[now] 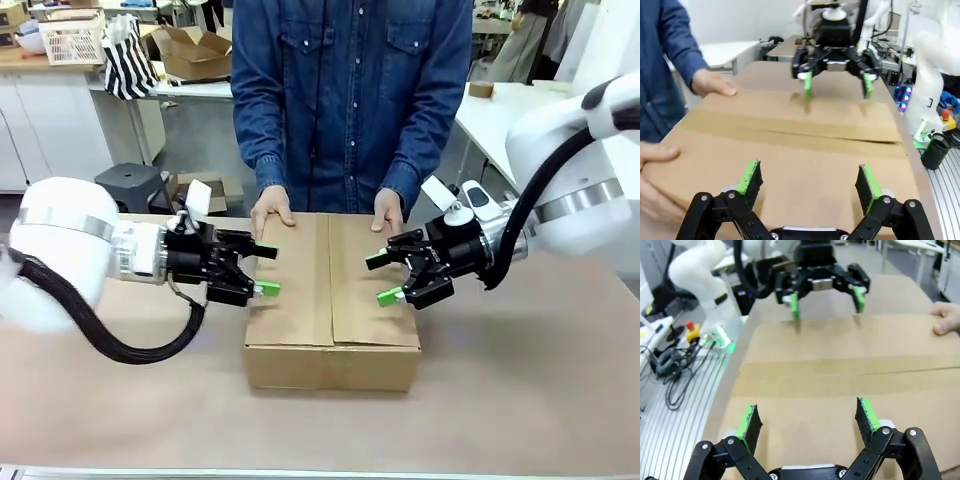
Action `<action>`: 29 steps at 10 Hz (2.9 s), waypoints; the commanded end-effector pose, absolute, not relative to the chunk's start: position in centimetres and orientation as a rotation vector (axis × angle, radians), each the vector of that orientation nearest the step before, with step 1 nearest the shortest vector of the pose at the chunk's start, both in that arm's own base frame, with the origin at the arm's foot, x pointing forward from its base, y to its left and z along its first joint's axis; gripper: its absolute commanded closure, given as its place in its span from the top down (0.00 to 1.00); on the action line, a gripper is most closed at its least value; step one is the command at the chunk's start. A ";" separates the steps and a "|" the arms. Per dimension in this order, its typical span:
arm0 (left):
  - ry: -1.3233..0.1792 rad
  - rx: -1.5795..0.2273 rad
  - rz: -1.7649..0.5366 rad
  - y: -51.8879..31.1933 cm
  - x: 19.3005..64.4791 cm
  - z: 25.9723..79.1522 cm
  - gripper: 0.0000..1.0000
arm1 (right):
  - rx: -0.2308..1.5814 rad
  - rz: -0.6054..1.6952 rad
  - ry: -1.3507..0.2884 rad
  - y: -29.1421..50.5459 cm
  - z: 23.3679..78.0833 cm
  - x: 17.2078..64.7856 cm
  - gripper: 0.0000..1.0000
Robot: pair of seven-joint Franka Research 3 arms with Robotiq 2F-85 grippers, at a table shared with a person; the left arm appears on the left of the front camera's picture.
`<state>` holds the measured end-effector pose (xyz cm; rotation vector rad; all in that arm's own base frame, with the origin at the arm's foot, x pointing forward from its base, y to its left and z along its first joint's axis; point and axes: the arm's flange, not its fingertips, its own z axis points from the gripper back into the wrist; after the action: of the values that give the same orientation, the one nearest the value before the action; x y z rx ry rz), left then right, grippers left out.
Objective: Pack the gift set into the box.
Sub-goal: Press and hold the closed box until the human finishes sealing it.
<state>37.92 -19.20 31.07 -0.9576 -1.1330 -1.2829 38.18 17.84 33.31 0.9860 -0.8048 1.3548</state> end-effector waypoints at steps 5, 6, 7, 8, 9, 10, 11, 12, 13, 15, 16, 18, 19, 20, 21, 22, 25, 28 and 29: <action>-1.027 -0.992 -1.364 -21.3 37.4 29.5 1.00 | 0.922 1.259 -0.863 18.6 31.6 39.7 1.00; -1.017 -0.995 -1.357 -21.3 37.3 29.2 1.00 | 0.917 1.268 -0.838 18.7 31.1 39.6 1.00; -1.016 -0.990 -1.354 -21.3 37.2 28.9 1.00 | 0.933 1.268 -0.808 18.5 30.4 39.5 1.00; -1.015 -0.983 -1.352 -21.3 37.2 28.7 1.00 | 0.947 1.281 -0.779 18.4 29.8 39.3 1.00; -1.009 -0.976 -1.356 -21.3 37.2 28.6 1.00 | 0.947 1.300 -0.746 18.4 29.5 39.0 1.00; -1.010 -0.976 -1.356 -21.3 37.3 28.6 1.00 | 0.953 1.292 -0.739 18.1 29.2 38.8 1.00; -0.993 -0.999 -1.334 -21.3 37.3 28.7 1.00 | 0.989 1.228 -0.724 17.9 29.6 38.8 1.00; -1.045 -0.997 -1.350 -21.1 37.1 29.1 1.00 | 0.958 1.263 -0.791 18.2 30.8 39.1 1.00; -1.045 -0.997 -1.350 -21.1 37.1 29.1 1.00 | 0.958 1.263 -0.791 18.2 30.8 39.1 1.00; -1.045 -0.997 -1.350 -21.1 37.1 29.1 1.00 | 0.958 1.263 -0.791 18.2 30.8 39.1 1.00; -1.045 -0.997 -1.350 -21.1 37.1 29.1 1.00 | 0.958 1.263 -0.791 18.2 30.8 39.1 1.00; -1.045 -0.997 -1.350 -21.1 37.1 29.1 1.00 | 0.958 1.263 -0.791 18.2 30.8 39.1 1.00; -1.045 -0.997 -1.350 -21.1 37.1 29.1 1.00 | 0.958 1.263 -0.791 18.2 30.8 39.1 1.00; -1.045 -0.997 -1.350 -21.1 37.1 29.1 1.00 | 0.958 1.263 -0.791 18.2 30.8 39.1 1.00; -1.045 -0.997 -1.350 -21.1 37.1 29.1 1.00 | 0.958 1.263 -0.791 18.2 30.8 39.1 1.00; -1.045 -0.997 -1.350 -21.1 37.1 29.1 1.00 | 0.958 1.263 -0.791 18.2 30.8 39.1 1.00; -1.045 -0.997 -1.350 -21.1 37.1 29.1 1.00 | 0.958 1.263 -0.791 18.2 30.8 39.1 1.00; -1.045 -0.997 -1.350 -21.1 37.1 29.1 1.00 | 0.958 1.263 -0.791 18.2 30.8 39.1 1.00; -1.045 -0.997 -1.350 -21.1 37.1 29.1 1.00 | 0.958 1.263 -0.791 18.2 30.8 39.1 1.00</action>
<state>37.20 -21.17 29.22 -1.0004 -1.0448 -1.3458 39.17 18.14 31.06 0.9665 -0.7946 1.2575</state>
